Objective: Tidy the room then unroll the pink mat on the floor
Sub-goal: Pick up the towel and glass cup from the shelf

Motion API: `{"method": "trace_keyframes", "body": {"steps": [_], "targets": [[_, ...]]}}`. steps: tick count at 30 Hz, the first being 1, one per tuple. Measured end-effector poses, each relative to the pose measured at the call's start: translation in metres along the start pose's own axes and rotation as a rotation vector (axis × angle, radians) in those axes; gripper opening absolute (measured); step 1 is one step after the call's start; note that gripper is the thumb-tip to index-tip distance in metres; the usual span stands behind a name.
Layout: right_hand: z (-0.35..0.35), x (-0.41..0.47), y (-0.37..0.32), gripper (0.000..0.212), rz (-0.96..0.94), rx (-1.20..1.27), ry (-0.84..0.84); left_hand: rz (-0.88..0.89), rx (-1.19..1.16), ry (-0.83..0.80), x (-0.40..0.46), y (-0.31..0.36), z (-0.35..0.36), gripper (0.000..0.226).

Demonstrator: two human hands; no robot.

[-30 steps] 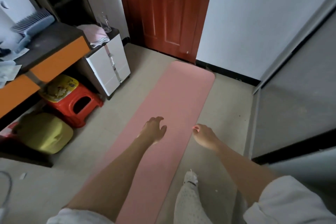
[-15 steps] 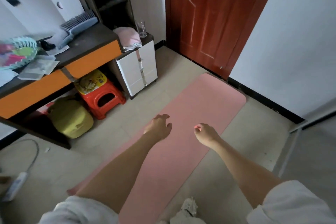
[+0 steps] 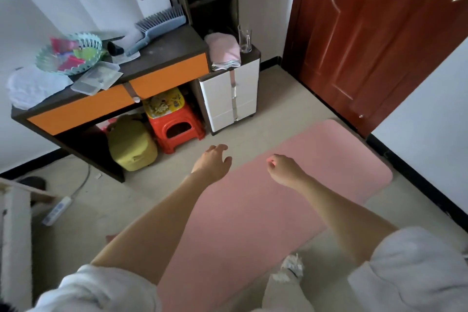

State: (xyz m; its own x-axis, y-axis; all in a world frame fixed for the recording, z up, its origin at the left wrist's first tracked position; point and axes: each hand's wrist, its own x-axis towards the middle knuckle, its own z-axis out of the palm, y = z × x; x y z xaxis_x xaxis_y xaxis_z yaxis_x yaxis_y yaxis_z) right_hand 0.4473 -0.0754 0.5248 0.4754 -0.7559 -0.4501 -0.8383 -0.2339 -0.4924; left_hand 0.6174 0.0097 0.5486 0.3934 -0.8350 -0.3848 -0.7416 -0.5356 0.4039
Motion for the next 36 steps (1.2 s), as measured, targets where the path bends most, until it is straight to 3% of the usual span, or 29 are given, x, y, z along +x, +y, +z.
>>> {"method": "trace_keyframes", "body": {"steps": [9,18,27,31,36], "targets": [[-0.098,0.091,0.061,0.035,0.019,0.116,-0.033,-0.033,0.019,-0.026,0.092,0.098,-0.006,0.046],[-0.152,0.231,0.06,0.036,0.139,0.276,0.057,0.059,0.094,-0.09,0.279,0.141,-0.044,0.044],[-0.182,0.475,-0.032,0.033,0.375,0.412,0.225,0.416,0.062,-0.078,0.541,0.126,-0.127,0.04],[-0.202,0.524,-0.086,0.034,0.393,0.436,0.175,0.291,0.021,-0.091,0.606,0.093,-0.171,0.035],[-0.217,0.577,-0.127,0.034,0.387,0.453,0.166,-0.094,-0.06,-0.159,0.668,0.046,-0.196,0.049]]}}
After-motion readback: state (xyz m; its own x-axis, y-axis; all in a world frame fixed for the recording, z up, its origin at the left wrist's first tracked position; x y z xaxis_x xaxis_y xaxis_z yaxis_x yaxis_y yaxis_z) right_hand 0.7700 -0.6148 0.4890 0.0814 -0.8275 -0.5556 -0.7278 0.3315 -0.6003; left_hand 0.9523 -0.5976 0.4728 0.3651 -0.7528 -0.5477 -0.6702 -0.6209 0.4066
